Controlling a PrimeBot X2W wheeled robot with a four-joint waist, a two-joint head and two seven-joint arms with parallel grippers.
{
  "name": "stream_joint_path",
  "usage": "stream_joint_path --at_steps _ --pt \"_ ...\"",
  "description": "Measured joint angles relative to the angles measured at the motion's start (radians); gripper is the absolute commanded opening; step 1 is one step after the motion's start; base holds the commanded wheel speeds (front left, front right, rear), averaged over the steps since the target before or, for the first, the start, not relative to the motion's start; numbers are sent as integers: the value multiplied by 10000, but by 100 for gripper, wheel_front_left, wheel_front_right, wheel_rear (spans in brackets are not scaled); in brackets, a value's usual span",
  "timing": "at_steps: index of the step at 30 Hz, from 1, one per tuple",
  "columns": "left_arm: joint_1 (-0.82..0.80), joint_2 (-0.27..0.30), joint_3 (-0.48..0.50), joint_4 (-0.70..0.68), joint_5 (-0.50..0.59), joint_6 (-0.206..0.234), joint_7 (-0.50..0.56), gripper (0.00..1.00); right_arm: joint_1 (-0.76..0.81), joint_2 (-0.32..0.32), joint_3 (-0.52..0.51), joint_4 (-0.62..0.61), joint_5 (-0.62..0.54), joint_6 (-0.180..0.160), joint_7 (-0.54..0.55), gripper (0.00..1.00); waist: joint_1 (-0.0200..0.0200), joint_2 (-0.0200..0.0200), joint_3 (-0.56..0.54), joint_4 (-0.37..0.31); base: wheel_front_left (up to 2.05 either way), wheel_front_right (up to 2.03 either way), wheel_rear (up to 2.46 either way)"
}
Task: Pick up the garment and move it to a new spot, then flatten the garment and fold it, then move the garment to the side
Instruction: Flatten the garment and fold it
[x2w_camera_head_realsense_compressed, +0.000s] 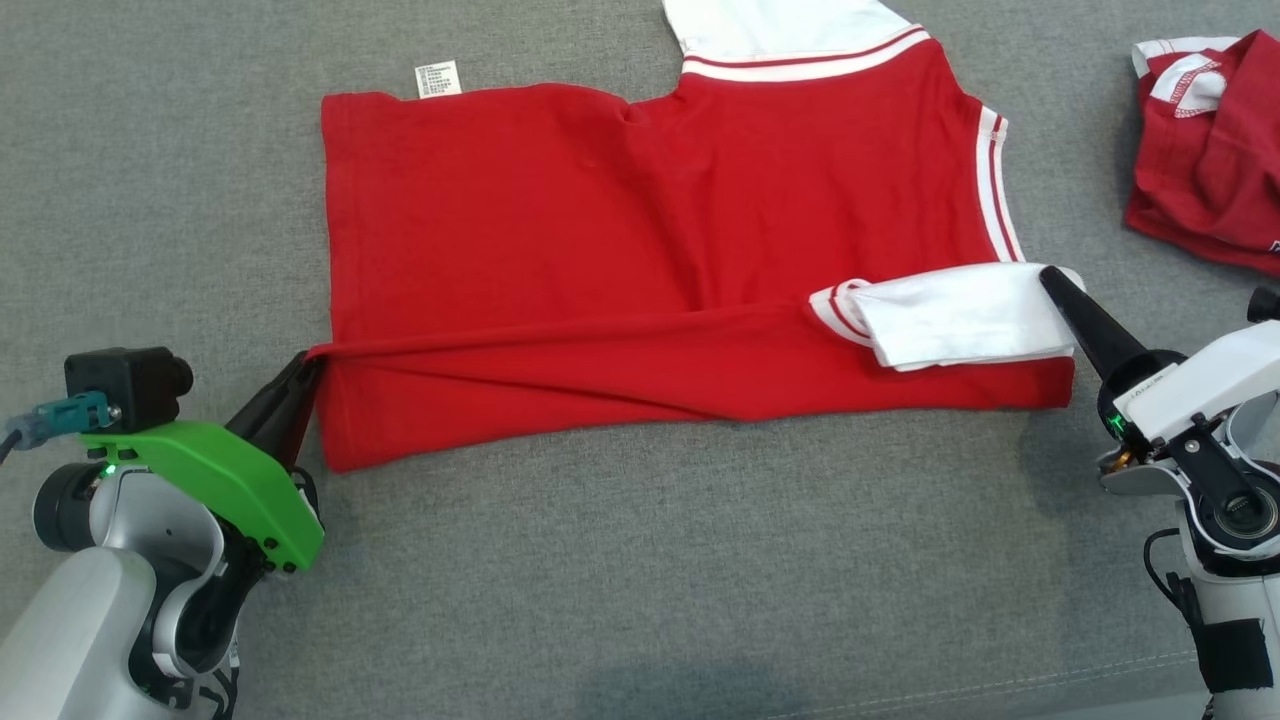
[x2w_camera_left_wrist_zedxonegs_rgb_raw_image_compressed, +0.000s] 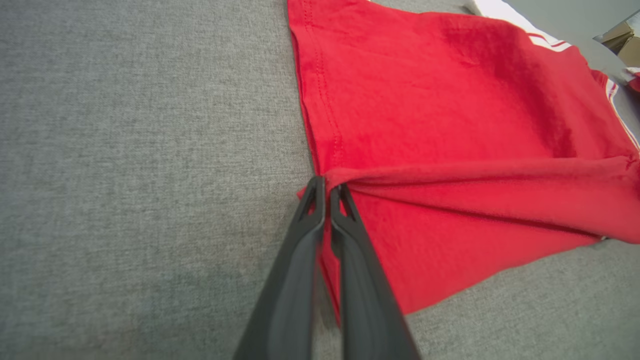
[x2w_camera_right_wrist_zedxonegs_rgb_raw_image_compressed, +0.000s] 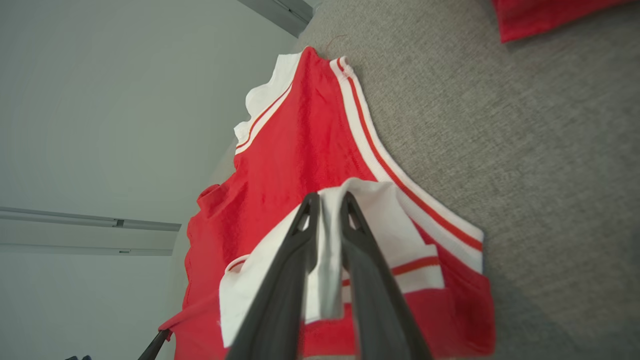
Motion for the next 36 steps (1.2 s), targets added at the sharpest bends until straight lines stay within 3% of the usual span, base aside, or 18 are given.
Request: stream_joint_path --at_steps 1,2,3,9,12,15,27,36 --pt "-65 2 8 63 82 -2 0 69 -29 8 12 82 -35 -2 -10 100 0 0 0 -22 0 0 0" --pt "-136 0 -12 119 115 -15 0 69 -31 12 2 150 -88 -52 -81 100 0 0 2 -37 0 0 0" --pt "-198 -19 2 217 117 -13 -21 100 -31 12 -25 230 -157 -71 -171 100 0 0 5 -48 0 0 0" --pt "-234 -73 280 541 27 -4 -245 100 -32 -17 -127 236 -633 151 -817 100 0 0 -28 -166 0 0 0" --pt "126 -500 934 282 -594 -2 -663 100 200 -123 109 -12 -934 539 -965 100 0 0 -87 -263 0 0 0" --pt "690 -796 943 253 -1099 13 -652 100 807 -301 305 -75 -1197 656 -966 100 0 0 -93 -304 0 0 0" --pt "1244 -953 1070 481 -1505 13 -441 100 1249 -272 650 295 -1515 736 -1135 100 0 0 12 -272 0 0 0" --pt "1004 -920 941 573 -1695 13 138 100 601 38 1200 832 -1570 826 -1118 100 0 0 114 -238 0 0 0"
